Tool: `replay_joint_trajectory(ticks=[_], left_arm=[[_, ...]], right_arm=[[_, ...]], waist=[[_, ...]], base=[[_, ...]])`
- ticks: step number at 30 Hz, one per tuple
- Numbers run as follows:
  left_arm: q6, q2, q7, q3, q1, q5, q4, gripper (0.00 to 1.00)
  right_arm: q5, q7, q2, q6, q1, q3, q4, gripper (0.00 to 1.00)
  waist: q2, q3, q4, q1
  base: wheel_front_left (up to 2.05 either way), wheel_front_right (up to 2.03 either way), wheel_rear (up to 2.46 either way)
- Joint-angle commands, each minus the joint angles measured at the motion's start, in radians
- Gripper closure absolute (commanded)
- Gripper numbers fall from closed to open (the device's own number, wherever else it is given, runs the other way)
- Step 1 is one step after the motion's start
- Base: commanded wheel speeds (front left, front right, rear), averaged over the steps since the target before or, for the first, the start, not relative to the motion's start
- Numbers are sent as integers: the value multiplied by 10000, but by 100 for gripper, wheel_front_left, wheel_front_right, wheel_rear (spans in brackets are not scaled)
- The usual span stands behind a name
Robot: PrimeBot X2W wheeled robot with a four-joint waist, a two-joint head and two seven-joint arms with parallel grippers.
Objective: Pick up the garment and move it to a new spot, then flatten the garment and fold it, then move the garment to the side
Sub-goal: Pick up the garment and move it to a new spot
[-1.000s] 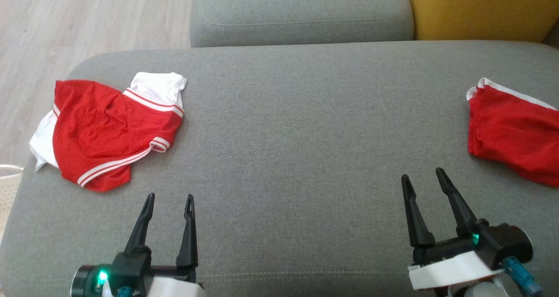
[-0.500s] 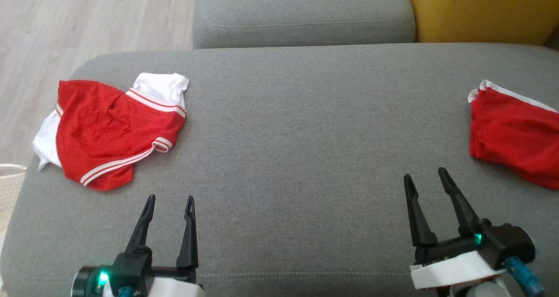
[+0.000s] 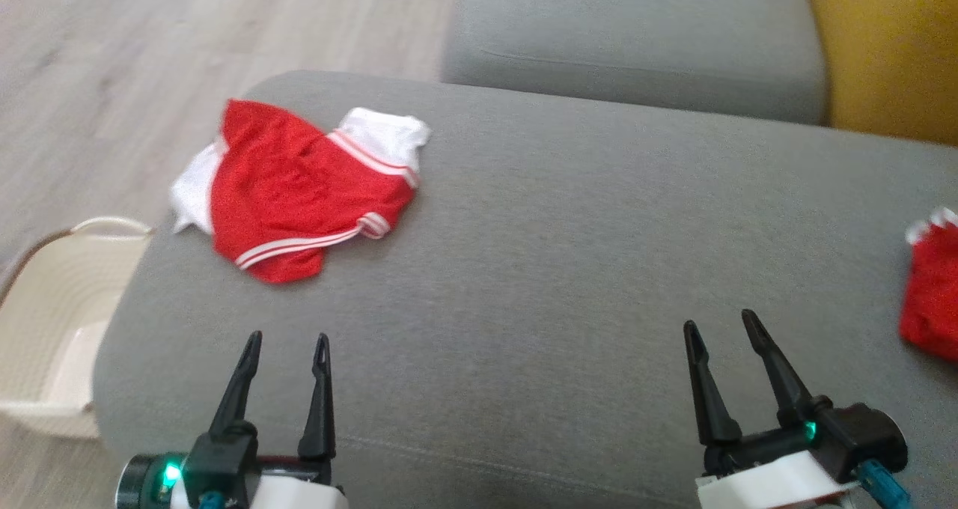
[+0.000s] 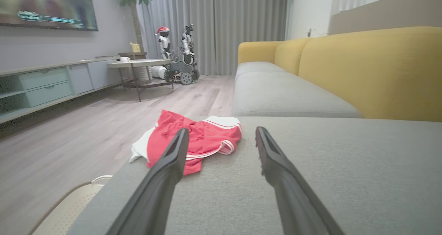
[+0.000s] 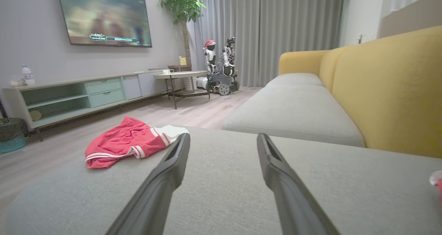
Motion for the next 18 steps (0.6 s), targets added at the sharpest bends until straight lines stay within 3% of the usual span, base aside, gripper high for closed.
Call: replay_joint_trajectory(ticks=[1,10,18], left_arm=[[18,64,-51,332,-348,86,-431,0],[108,193,-51,395,-201,80,-751,0],[285,181,-51,573,-173,22,-1070,0]], right_arm=[[161,-82,-5,62,-343,245,-350,0],[424,-82,-2,62,-274,401,-307,0],[368,-82,-2,62,-457,640,-195,0]], waist=[[0,-123,656,1],[0,-151,2063,1],[0,115,2338,1]], base=[[0,0,0],[0,0,0],[0,0,0]])
